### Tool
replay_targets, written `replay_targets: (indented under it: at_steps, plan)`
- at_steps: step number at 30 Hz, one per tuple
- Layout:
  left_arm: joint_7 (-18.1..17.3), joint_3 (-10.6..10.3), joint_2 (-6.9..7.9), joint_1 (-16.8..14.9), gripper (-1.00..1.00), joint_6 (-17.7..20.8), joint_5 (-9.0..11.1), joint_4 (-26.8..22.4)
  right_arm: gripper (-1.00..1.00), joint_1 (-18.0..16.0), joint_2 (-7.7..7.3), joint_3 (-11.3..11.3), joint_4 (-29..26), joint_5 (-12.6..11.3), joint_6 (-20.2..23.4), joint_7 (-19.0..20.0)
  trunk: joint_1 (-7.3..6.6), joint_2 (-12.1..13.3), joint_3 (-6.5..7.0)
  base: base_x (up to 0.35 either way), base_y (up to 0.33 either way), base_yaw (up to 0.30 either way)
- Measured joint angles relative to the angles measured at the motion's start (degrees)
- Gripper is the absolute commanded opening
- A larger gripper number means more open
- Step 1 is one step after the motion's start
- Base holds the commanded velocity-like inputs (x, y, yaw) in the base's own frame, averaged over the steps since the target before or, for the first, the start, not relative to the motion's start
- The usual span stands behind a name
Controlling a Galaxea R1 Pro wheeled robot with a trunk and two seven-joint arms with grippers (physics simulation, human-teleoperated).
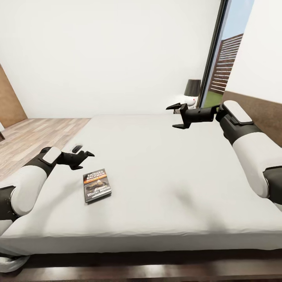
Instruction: In the bedroom, move the book from the bed onto either nightstand, and place the two sandals side by side next to the bed.
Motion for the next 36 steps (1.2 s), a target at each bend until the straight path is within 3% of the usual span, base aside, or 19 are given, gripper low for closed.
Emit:
replay_targets:
  at_steps: [5,15,36]
  plan:
    - [0.0,0.0,0.00,0.0,1.00,0.0,0.0,0.0,1.00,0.0,0.04,0.0,0.0,0.0,0.0,0.0,0.00,0.0,0.00,0.000,0.000,0.000]
    - [0.0,-0.1,0.00,0.0,1.00,0.0,0.0,0.0,1.00,0.0,0.07,0.0,0.0,0.0,0.0,0.0,0.26,-0.1,-2.21,0.000,0.000,0.000]
    - [0.0,0.0,-0.07,0.0,1.00,0.0,0.0,0.0,1.00,0.0,0.25,0.0,-0.2,-0.1,0.0,0.1,0.26,-0.1,-2.22,0.000,0.000,0.000]
